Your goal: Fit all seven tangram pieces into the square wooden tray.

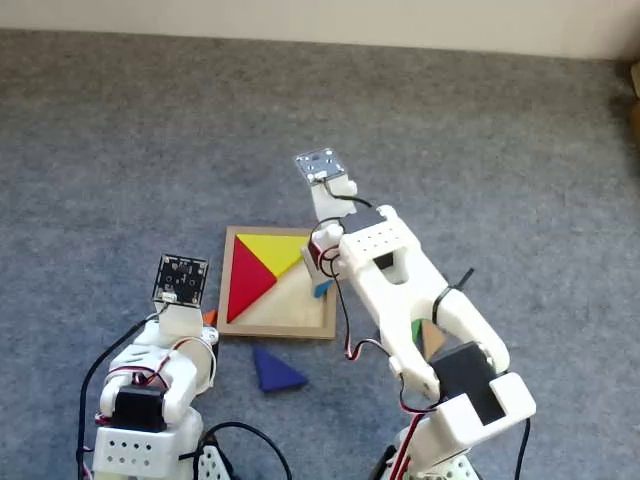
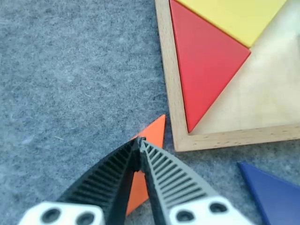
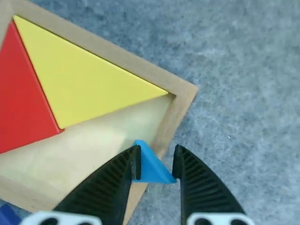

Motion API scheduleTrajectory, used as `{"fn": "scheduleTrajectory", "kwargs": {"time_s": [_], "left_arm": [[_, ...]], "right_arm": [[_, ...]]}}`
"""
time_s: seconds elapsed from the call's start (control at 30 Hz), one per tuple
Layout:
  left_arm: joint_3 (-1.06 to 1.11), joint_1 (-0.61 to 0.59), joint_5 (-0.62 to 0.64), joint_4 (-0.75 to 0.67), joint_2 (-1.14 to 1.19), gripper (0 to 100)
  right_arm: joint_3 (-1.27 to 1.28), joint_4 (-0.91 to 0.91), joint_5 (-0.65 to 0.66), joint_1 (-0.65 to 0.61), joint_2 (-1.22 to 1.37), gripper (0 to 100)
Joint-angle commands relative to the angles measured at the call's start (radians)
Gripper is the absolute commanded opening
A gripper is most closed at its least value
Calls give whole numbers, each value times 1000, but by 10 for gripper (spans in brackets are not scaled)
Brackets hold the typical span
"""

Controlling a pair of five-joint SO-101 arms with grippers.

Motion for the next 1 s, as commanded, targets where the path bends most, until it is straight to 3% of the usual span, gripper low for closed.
{"fn": "scheduleTrajectory", "kwargs": {"time_s": [0.0,0.3,0.5,0.63,0.97], "left_arm": [[21,-1,9,5,1,9],[21,-1,9,5,1,9],[21,-1,9,5,1,9],[21,-1,9,5,1,9],[21,-1,9,5,1,9]], "right_arm": [[-10,19,9,25,-76,116],[-4,-28,11,-7,-131,116],[-8,64,11,-8,-133,114],[-10,110,12,-10,-133,40],[-4,185,12,-137,-130,5]]}}
